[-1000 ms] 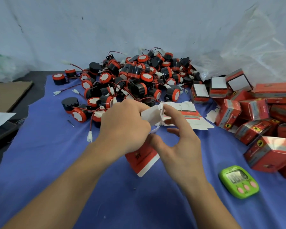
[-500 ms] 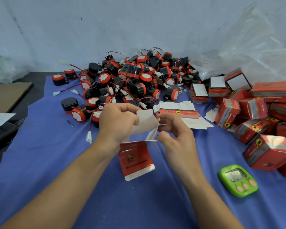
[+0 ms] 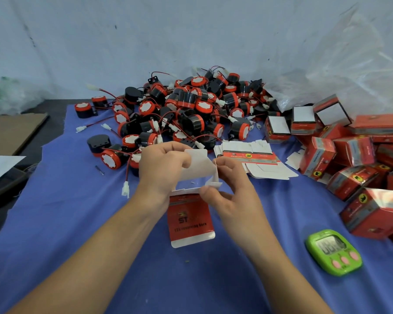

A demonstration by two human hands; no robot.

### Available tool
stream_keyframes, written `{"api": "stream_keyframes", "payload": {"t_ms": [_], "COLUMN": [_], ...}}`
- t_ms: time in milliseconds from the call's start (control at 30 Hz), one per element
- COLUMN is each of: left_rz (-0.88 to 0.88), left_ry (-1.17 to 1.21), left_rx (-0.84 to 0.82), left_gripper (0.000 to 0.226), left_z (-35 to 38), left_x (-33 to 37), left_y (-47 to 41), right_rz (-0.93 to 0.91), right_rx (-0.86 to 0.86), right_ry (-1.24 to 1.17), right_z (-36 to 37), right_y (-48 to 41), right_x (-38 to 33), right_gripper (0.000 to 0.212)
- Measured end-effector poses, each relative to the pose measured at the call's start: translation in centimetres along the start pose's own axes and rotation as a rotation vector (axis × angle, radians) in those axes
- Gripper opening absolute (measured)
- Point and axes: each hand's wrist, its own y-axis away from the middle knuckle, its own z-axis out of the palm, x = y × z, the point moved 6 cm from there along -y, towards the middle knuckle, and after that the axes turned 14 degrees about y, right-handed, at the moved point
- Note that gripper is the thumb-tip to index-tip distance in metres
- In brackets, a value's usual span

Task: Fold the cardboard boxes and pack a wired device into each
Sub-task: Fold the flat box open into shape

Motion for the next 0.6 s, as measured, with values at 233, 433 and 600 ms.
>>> {"api": "stream_keyframes", "payload": {"t_ms": [233,433,600], "left_rz": [-0.094,-0.107,-0.033], "left_ry": [0.242,0.261,0.255], "left_rx": [0.009,-0.057,0.059], "left_gripper": [0.009,0.03,0.026], "left_z": [0.1,0.2,-0.4], "left_x": [-1.9,-3.0,-3.7], "left_y": [0.2,0.4,0.5], "right_rz": [0.098,0.197,0.196], "right_rx": [0.151,0.14,0.055], "right_ry": [0.088,0.047,-0.094], "right_z": [-0.5,-0.8,0.0], "right_y": [-0.2,-0.8,-1.0], "right_x": [0.9,2.4,2.6], "right_gripper": [0.034,0.04,0.036]}}
